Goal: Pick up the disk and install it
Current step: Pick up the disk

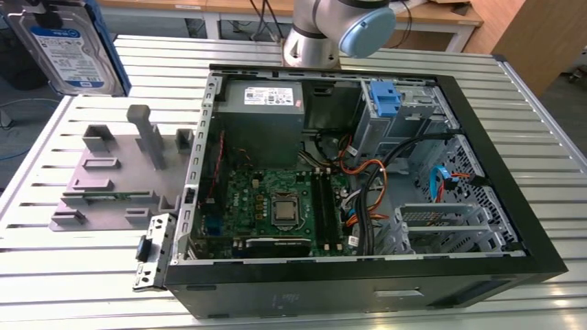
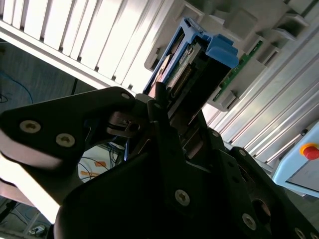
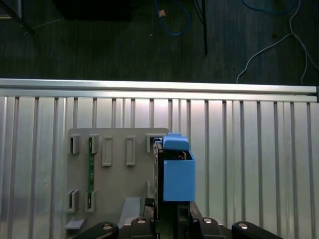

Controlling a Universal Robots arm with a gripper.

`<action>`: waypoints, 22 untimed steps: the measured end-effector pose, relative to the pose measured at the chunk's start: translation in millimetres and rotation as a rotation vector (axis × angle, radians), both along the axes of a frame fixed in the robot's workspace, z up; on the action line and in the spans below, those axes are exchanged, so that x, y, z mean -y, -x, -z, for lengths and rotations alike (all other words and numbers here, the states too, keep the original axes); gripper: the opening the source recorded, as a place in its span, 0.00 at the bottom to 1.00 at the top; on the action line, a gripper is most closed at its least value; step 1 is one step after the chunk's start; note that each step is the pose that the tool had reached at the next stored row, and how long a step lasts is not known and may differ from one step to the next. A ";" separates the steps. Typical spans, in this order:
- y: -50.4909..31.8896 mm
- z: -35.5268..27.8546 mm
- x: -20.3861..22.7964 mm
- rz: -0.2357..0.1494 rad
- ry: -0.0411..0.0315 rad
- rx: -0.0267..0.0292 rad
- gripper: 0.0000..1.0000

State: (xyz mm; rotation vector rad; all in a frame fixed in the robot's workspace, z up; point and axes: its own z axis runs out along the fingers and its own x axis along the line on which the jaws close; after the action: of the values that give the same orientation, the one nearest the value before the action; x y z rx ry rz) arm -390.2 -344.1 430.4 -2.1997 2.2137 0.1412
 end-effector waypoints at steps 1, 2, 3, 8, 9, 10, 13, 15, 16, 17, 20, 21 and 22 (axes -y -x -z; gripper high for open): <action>0.0 -1.3 0.0 0.000 0.0000 0.0000 0.35; 0.0 -2.8 0.0 0.000 -0.0001 0.0002 0.35; 0.0 -4.2 0.0 0.000 -0.0001 0.0002 0.35; 0.0 -12.9 0.0 0.000 -0.0001 0.0001 0.35; 0.0 -14.5 0.0 0.000 -0.0001 0.0002 0.35; 0.0 -15.8 0.0 0.000 -0.0001 0.0002 0.35; 0.0 -17.5 0.0 0.000 -0.0001 0.0003 0.35; 0.0 -18.1 0.0 0.000 -0.0001 0.0002 0.35; 0.0 -18.1 0.0 0.000 -0.0001 0.0002 0.35; 0.0 -18.1 0.0 0.000 -0.0001 0.0001 0.35; 0.0 -18.1 0.0 0.000 -0.0001 0.0002 0.35; 0.0 -18.1 0.0 0.000 -0.0001 0.0002 0.35; 0.0 -18.2 0.0 0.000 -0.0001 0.0001 0.35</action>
State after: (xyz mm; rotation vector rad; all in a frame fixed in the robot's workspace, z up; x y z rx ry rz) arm -390.2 -344.1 448.6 -2.1996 2.2136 0.1411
